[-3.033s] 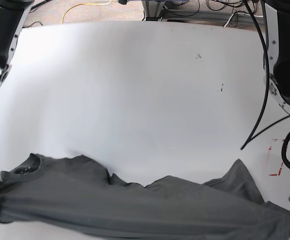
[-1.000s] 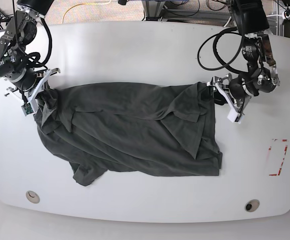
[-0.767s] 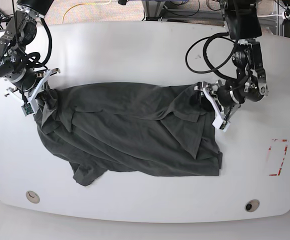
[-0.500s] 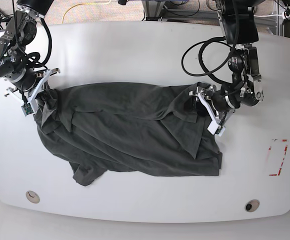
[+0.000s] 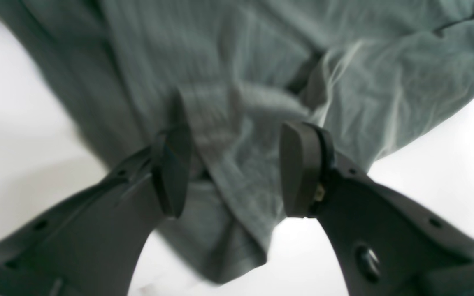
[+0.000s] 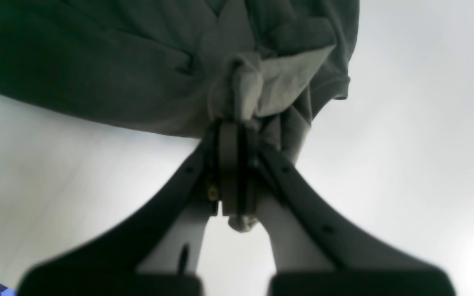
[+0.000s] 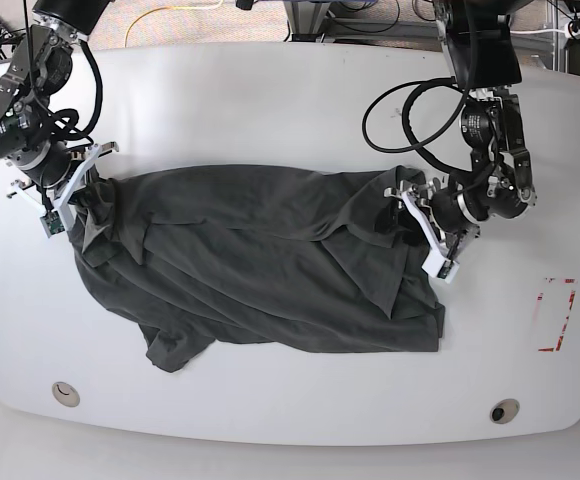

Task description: Fold the T-shirt properly

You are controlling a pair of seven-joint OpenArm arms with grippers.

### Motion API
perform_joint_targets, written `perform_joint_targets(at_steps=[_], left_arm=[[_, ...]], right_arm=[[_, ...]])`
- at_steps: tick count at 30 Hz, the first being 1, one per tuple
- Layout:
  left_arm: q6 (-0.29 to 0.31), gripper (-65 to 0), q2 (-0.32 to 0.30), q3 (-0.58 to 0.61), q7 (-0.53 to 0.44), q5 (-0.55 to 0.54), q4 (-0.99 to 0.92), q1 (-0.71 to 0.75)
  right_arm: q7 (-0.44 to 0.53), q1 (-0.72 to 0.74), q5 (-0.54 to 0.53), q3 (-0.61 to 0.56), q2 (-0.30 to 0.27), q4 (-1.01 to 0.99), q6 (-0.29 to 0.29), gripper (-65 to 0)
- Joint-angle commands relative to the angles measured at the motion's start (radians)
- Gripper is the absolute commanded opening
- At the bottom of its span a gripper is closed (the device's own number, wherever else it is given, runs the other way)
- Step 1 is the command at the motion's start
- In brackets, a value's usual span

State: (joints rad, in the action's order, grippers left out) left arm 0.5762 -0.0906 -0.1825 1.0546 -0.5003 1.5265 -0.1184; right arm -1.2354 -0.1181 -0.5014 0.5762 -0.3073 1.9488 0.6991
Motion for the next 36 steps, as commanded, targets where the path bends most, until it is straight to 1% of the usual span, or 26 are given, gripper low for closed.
perform_joint_targets(at_steps=[1, 7, 12, 13, 16, 18, 23, 26, 36], left_arm=[[0.001, -33.3, -0.042, -0.015, 0.011, -0.010, 0.032, -0.008], [0.006, -33.2, -0.073, -0.107, 0.016, -0.011, -0.010, 0.030], [0.014, -32.8, -0.080, -0.119, 0.016, -0.022, -0.079, 0.030], [0.023, -31.8, -0.080, -0.120, 0.016, -0.033, -0.090, 0.030], [0.061, -26.3, -0.080, -0.127, 0.016, -0.091, -0.139, 0.030], [0.069, -23.7, -0.080, -0.136, 0.016, -0.131, -0.174, 0.029], [0.069, -23.1, -0.071, -0.150, 0.016, -0.206, -0.257, 0.015], [0.069, -23.1, -0.050, -0.154, 0.016, -0.235, -0.303, -0.014], [0.069, -23.1, -0.008, -0.156, 0.011, -0.243, -0.465, -0.089]], right_arm=[[0.018, 0.013, -0.015, 0.006, -0.016, 0.018, -0.001, -65.0], [0.018, 0.014, -0.015, 0.005, -0.016, 0.018, -0.001, -65.0], [0.018, 0.024, -0.015, 0.005, -0.016, 0.018, -0.001, -65.0], [0.018, 0.024, -0.015, 0.005, -0.016, 0.018, -0.001, -65.0], [0.018, 0.025, -0.015, 0.003, -0.016, 0.018, -0.001, -65.0], [0.018, 0.027, -0.015, 0.003, -0.016, 0.018, -0.001, -65.0], [0.018, 0.027, -0.015, 0.001, -0.016, 0.018, -0.001, -65.0], [0.018, 0.027, -0.013, 0.001, -0.016, 0.018, -0.001, -65.0], [0.018, 0.027, -0.013, 0.001, -0.016, 0.018, -0.001, -65.0]])
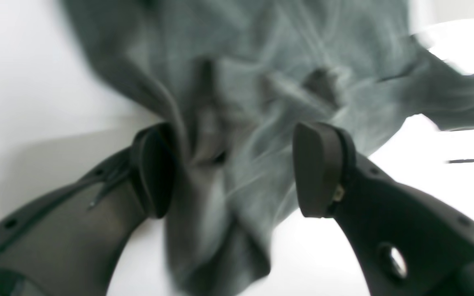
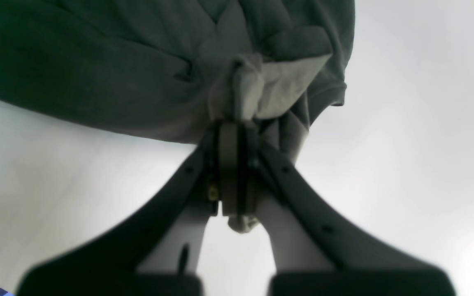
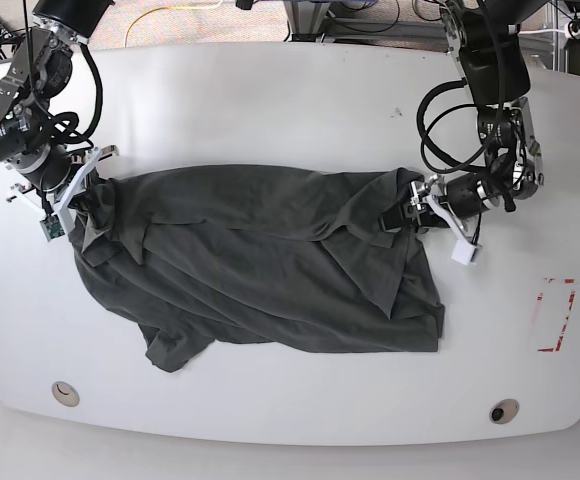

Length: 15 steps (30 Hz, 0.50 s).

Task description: Fold the T-shirt properly

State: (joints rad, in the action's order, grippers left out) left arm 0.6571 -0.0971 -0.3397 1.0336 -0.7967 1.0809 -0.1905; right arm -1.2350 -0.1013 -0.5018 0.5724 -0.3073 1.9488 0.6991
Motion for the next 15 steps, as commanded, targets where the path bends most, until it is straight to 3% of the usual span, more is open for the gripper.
perform_joint_targets(at_steps=[1, 13, 15], left_arm=[[-0.012, -23.1, 0.000, 0.001, 0.030, 0.055, -0.026, -0.023], [-0.012, -23.7, 0.017, 0.006, -0.049, 0.056, -0.118, -0.079], [-0.012, -26.3, 0.017, 0.006, -0.052, 0.056, -0.144, -0.089]], right_arm=[[0.018, 0.010, -0.013, 0.005, -0.016, 0.018, -0.001, -65.0], [0.018, 0.010, -0.014, 0.008, -0.016, 0.018, -0.001, -65.0], [0.018, 0.010, -0.014, 0.008, -0.016, 0.018, -0.001, -65.0]])
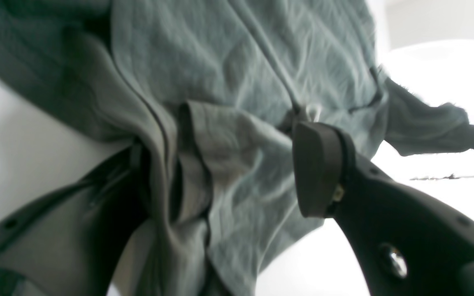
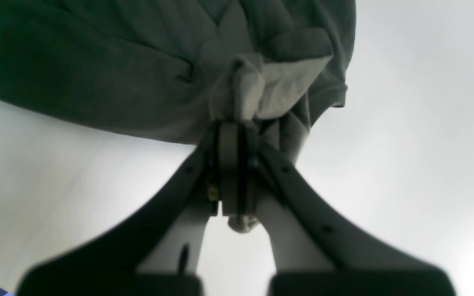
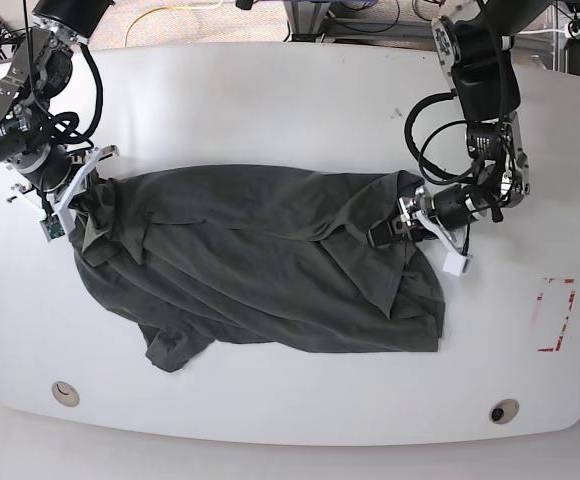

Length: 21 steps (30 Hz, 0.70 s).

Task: Fold the T-shirt properly
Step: 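Lift the shirt with both grippers and shake it out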

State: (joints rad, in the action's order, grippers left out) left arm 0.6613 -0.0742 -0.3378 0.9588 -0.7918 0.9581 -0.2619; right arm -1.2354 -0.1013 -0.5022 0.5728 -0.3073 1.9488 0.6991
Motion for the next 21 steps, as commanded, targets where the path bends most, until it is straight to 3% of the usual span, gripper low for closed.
perform_joint_targets(at_steps=[1, 4, 5, 8, 16, 21], left_arm=[[-0.016, -28.5, -0.006, 0.004, 0.021, 0.051, -0.032, -0.021], [-0.016, -43.5, -0.008, 0.001, 0.009, 0.051, -0.072, -0.032], [-0.016, -52.9, -0.008, -0.001, -0.013, 0.051, -0.093, -0.035], [-0.016, -65.0, -0.011, 0.004, -0.054, 0.051, -0.130, -0.035], [-0.051, -64.6, -0.011, -0.001, -0.060, 0.044, -0.090, -0.024], [-0.051, -64.6, -0.026, -0.005, 0.039, 0.042, 0.074, 0.022]], right_arm=[[0.018, 0.010, -0.014, 0.008, -0.016, 0.018, -0.001, -65.0], [0.018, 0.010, -0.014, 0.010, -0.016, 0.018, -0.001, -65.0], [0.018, 0.010, -0.014, 0.010, -0.016, 0.018, -0.001, -65.0], [0.018, 0.010, -0.014, 0.010, -0.016, 0.018, -0.001, -65.0], [0.018, 0.008, -0.014, 0.010, -0.016, 0.018, -0.001, -65.0], [0.018, 0.007, -0.013, 0.013, -0.016, 0.018, -0.001, -65.0]])
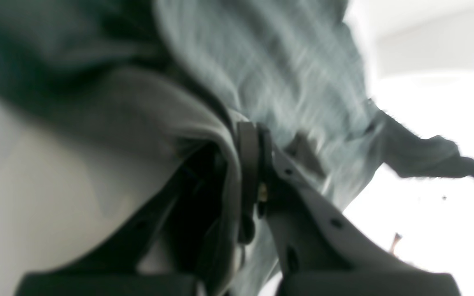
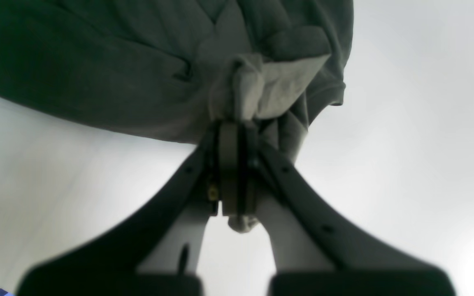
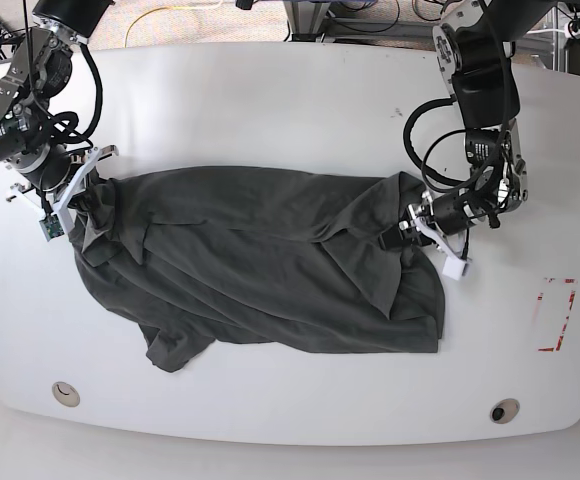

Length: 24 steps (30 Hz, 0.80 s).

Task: Fold the T-shirt properly
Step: 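Lift the shirt with both grippers and shake it out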

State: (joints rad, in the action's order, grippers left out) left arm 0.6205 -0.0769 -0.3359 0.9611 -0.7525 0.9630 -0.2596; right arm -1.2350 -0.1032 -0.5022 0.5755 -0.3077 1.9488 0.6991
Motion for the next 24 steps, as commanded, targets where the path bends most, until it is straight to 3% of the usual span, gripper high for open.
perform_joint_targets(at_steps=[1, 8, 12, 14, 24], left_arm=[[-0.011, -64.6, -0.030, -0.010, 0.054, 0.003, 0.104, 0.029], [-0.001, -64.4, -0.077, -0.035, 0.180, 0.003, 0.396, 0.101], [0.071, -64.4, -0.116, -0.029, 0.226, 0.003, 0.534, 0.119], [0.078, -64.4, -0.126, -0.027, 0.243, 0.003, 0.586, 0.118], [0.078, -64.3, -0.151, -0.033, 0.365, 0.004, 0.767, -0.022]], right_arm=[[0.018, 0.007, -0.011, 0.016, -0.015, 0.018, -0.001, -65.0], [0.018, 0.010, -0.008, 0.105, 0.000, 0.014, -0.001, -65.0], [0.018, 0.016, -0.014, 0.120, 0.008, 0.014, -0.001, -65.0], [0.018, 0.038, -0.014, 0.120, 0.009, 0.016, -0.001, -65.0], [0.014, 0.182, -0.006, 0.114, 0.005, 0.011, -0.001, -65.0]])
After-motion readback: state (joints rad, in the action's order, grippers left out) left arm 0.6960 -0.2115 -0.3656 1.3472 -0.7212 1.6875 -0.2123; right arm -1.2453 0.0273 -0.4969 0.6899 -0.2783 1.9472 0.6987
